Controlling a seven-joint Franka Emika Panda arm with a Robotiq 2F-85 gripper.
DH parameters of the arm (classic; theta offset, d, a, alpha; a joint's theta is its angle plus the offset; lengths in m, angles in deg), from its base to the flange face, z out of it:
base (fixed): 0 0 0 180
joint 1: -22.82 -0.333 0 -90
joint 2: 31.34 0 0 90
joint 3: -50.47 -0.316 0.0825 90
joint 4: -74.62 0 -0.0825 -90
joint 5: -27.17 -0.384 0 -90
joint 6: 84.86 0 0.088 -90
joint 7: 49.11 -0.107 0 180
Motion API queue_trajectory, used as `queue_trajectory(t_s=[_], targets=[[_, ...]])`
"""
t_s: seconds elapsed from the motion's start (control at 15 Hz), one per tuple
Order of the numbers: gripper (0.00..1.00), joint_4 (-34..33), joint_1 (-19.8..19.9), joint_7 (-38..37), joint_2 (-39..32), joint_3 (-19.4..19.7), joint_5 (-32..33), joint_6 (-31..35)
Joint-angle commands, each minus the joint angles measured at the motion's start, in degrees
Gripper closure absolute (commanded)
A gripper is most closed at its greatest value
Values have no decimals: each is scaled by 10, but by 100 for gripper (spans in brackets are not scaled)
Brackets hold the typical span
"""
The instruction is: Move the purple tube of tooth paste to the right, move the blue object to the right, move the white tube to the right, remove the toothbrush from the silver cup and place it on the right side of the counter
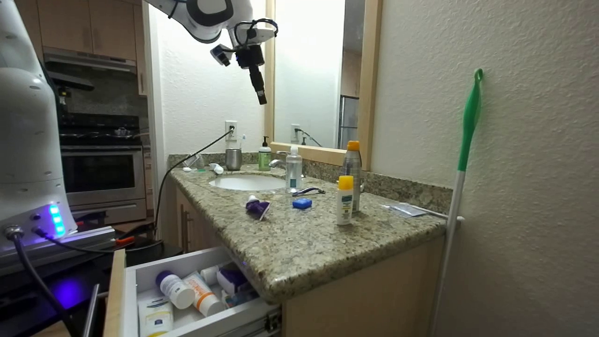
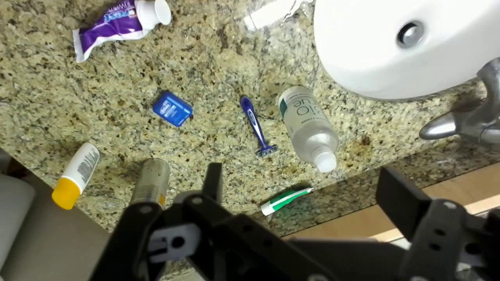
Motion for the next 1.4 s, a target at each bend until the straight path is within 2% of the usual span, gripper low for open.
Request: queue_trajectory(t_s=[0.0,0.07,0.2,0.67,0.8,0.87,1.07,1.13,1.33], targets=[[0,-14,5,18,-23,3,-43,-28],[0,-12,-11,52,-25,4,-79,-40],[0,33,-38,67,4,-39,-84,-11],[0,133,-132,51,59,-181,-41,-17],[0,156,-149,40,70,-219,-1,-16],[0,121,-144,40,43,-200,-29,-20],[0,141,-156,29,55,-224,-10,-20],[0,143,-171,94,51,-210,-26,0],[0,141,-192,153,29,-226,-12,19]])
